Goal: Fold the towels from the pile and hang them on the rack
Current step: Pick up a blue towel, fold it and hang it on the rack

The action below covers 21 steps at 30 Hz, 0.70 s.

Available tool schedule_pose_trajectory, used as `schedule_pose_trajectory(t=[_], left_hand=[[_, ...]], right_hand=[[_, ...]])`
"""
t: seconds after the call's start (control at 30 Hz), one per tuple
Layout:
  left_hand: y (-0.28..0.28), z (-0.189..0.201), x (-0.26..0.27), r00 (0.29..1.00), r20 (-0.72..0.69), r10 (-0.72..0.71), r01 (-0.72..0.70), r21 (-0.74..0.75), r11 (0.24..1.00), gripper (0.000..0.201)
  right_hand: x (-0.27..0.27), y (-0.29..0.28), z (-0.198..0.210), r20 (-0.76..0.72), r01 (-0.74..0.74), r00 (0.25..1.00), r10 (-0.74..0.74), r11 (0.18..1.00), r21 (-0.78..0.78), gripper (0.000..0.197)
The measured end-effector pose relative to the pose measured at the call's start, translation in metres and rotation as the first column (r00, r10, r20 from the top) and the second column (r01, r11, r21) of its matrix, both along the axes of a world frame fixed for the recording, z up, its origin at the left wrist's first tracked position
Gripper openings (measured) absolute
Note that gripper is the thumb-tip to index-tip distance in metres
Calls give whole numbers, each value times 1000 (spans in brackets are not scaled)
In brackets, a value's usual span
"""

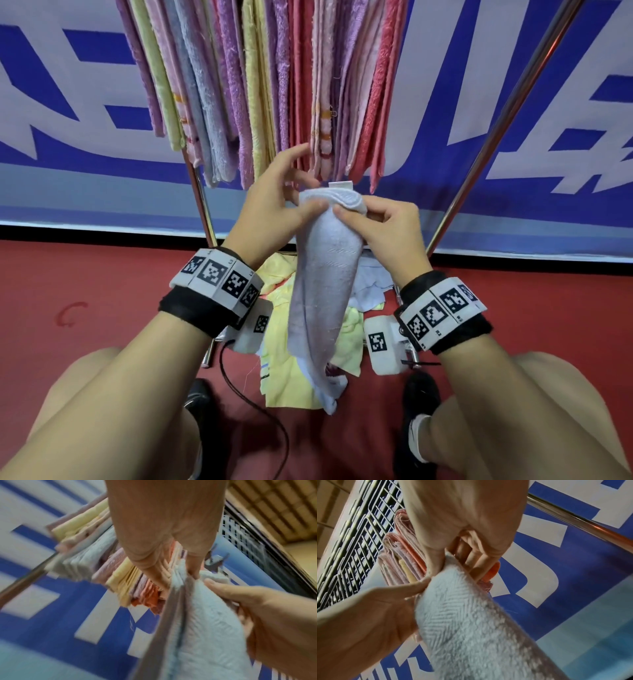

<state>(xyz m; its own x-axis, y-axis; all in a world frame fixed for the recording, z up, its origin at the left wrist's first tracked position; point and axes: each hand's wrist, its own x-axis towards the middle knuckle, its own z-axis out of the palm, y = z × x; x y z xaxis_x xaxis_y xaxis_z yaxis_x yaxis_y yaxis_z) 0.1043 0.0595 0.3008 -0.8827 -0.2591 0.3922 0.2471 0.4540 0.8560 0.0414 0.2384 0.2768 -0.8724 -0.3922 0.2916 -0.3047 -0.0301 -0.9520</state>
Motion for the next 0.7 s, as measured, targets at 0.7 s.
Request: schedule_pose_trajectory(t=[0.7], left_hand=[[13, -16, -14, 987, 152, 56, -95, 265, 959, 39]], right_hand=[[7, 1, -20, 364, -6, 931, 10, 1000, -13, 26]])
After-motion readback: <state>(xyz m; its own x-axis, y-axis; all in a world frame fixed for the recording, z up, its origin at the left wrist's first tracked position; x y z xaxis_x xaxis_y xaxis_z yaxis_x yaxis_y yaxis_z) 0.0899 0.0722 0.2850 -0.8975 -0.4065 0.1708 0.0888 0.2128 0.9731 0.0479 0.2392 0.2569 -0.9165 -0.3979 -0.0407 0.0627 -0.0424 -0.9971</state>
